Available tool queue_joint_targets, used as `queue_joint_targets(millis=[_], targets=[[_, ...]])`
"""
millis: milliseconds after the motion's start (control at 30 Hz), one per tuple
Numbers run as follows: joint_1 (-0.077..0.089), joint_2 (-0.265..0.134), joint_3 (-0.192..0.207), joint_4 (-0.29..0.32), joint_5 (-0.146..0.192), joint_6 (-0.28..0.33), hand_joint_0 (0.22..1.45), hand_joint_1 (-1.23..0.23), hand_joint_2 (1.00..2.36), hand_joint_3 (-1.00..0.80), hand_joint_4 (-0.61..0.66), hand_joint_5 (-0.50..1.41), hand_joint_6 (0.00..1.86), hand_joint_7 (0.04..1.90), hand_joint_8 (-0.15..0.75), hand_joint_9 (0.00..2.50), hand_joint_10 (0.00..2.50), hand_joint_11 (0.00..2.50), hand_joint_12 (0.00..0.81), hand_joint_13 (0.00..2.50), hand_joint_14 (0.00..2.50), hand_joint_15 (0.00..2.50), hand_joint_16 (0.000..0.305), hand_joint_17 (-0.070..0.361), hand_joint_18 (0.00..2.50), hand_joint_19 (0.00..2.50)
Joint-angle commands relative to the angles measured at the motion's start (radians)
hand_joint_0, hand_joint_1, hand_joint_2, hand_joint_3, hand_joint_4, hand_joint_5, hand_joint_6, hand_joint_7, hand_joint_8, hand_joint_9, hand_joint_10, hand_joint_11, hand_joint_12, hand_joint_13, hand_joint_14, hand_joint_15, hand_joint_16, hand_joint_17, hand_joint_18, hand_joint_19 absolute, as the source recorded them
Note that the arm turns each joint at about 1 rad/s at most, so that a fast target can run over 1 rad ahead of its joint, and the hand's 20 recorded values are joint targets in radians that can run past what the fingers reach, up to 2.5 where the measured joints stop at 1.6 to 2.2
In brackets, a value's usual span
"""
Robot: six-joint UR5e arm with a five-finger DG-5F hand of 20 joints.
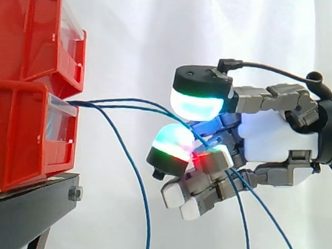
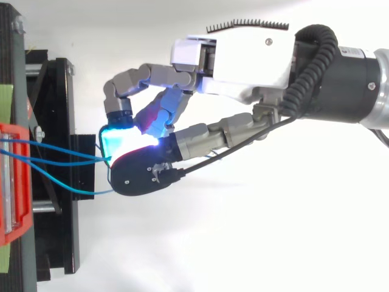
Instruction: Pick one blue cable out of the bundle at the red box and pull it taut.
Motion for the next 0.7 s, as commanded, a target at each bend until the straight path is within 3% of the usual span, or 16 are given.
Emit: queue_joint_targets(millis=[0,333,667], targets=[[0.0,0.009,0.0,-0.001,0.002,-0.002,0.59,-0.65,1.01,-0.12,0.22,-0.04,0.59,1.25,0.402,1.19,0.01,1.06,0.421,0.76,0.02,0.45,0.066,0.149,0.66,0.41],[0.0,0.014,0.018,-0.004,0.009,-0.009,0.58,-0.73,1.01,-0.08,0.22,-0.08,0.72,1.02,0.408,1.15,0.01,1.17,0.422,0.75,0.02,0.45,0.067,0.15,0.67,0.38],[0.0,0.035,0.018,-0.022,0.015,-0.043,0.59,-0.79,1.02,-0.03,0.17,-0.09,0.75,1.03,0.381,1.12,0.01,1.22,0.403,0.72,0.02,0.47,0.062,0.139,0.64,0.38]])
